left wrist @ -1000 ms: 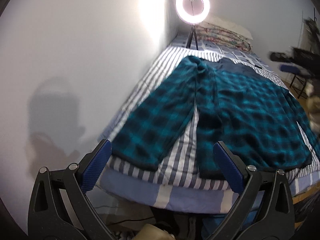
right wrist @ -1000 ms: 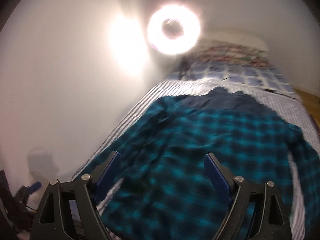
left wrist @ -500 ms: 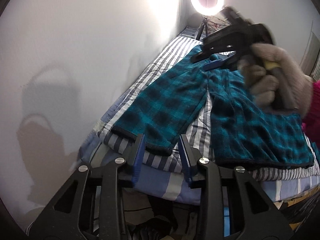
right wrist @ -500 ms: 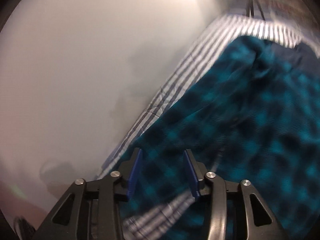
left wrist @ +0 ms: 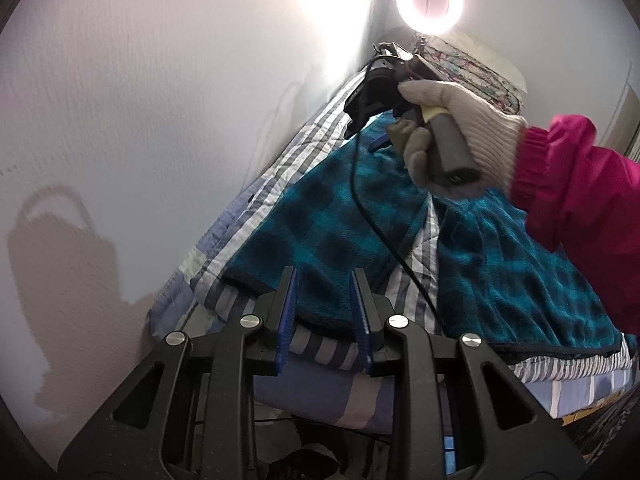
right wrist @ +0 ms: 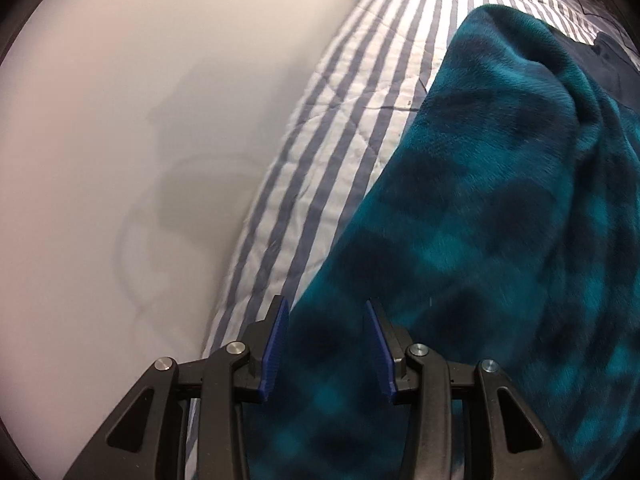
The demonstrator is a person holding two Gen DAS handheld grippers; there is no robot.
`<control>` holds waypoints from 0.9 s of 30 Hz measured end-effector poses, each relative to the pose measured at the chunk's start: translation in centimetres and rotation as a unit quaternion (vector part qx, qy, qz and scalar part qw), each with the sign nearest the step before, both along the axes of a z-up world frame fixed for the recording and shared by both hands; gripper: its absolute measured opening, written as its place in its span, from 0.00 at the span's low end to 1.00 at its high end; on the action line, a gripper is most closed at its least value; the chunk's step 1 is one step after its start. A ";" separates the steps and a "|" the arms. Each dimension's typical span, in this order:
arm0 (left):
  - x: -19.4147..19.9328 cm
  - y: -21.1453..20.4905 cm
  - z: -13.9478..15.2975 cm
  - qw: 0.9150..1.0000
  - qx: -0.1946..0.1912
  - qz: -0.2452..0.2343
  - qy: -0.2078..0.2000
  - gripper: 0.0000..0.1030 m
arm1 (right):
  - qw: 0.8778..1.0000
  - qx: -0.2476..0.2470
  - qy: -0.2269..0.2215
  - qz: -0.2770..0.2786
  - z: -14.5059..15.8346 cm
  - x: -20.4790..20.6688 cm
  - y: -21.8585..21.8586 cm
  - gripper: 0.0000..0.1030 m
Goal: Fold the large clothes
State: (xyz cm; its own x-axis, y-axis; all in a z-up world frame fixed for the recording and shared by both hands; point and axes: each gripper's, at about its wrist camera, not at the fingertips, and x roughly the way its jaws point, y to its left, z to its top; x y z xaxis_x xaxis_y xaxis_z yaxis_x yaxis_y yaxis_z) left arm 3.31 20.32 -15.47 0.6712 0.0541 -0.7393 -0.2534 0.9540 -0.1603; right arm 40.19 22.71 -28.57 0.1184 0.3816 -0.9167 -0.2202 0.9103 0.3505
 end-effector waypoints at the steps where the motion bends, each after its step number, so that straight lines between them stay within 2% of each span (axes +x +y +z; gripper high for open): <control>1: 0.0 0.1 0.0 1.000 -0.002 0.001 0.000 0.26 | 1.000 -0.014 -0.001 -0.001 -0.2 0.2 0.5 0.41; 6: 0.3 0.0 0.1 1.000 -0.004 0.001 -0.005 0.26 | 0.999 -0.050 -0.010 0.011 -0.2 0.6 2.3 0.41; 9: 0.6 -0.2 0.0 1.000 -0.001 -0.002 -0.003 0.26 | 0.996 -0.079 -0.018 0.021 -0.1 0.7 3.5 0.32; 11: 0.7 -0.2 0.0 1.000 -0.001 -0.003 -0.003 0.26 | 0.995 -0.093 -0.025 0.029 0.9 0.6 3.8 0.18; 14: 0.8 -0.2 -0.1 1.000 -0.003 -0.002 0.000 0.26 | 0.997 -0.070 -0.016 0.024 1.6 0.7 2.6 0.04; 21: 1.4 0.1 0.2 1.000 -0.001 -0.008 -0.001 0.26 | 1.000 0.000 -0.007 0.018 4.5 0.4 -2.2 0.00; 22: 1.7 0.2 0.3 1.000 -0.001 -0.010 0.002 0.29 | 1.000 0.014 -0.007 0.017 5.1 0.3 -3.2 0.00; 24: 2.1 0.4 0.4 1.000 -0.005 -0.015 0.003 0.57 | 0.999 0.034 -0.004 0.014 5.6 0.3 -4.8 0.00; 27: 2.7 0.4 0.7 1.000 -0.001 -0.028 0.001 0.60 | 0.998 0.057 -0.006 0.021 6.6 -0.3 -7.8 0.00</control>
